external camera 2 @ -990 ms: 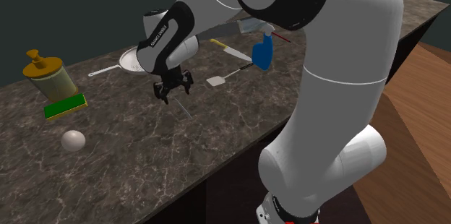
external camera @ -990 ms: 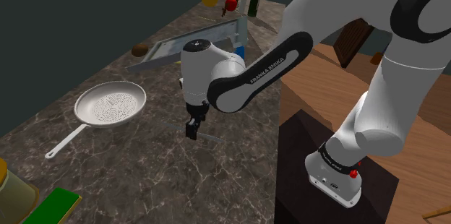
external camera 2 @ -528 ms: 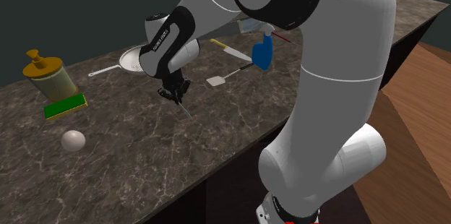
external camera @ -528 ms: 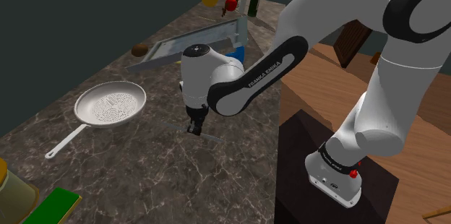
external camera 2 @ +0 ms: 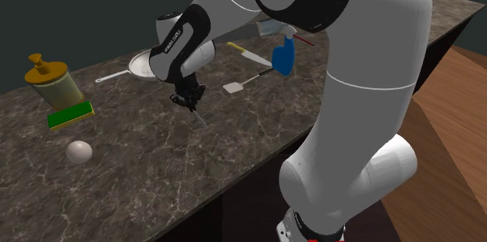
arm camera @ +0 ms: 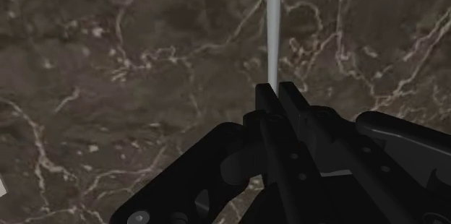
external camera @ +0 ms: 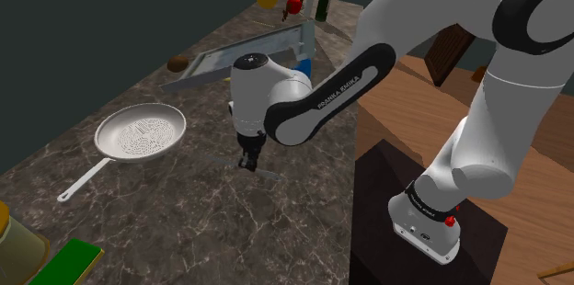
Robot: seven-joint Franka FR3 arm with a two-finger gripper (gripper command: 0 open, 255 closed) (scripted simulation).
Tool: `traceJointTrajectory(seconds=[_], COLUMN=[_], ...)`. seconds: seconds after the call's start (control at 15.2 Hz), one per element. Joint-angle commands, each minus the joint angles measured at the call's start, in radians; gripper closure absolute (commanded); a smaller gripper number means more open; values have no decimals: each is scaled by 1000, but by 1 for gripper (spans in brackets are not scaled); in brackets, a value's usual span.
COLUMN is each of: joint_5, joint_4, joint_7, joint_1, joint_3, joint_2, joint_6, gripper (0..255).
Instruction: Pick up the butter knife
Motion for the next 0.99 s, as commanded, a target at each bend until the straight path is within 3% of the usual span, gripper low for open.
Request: traceJointTrajectory(seconds=[0.0, 0.92], joint_5=[12, 93], joint_4=[6, 51], joint_7=[-8, -62], joint_1=[-3, -23], joint_3=[5, 28], joint_2=[-17, -133], joint_6=[-21, -166], gripper=[255, 255])
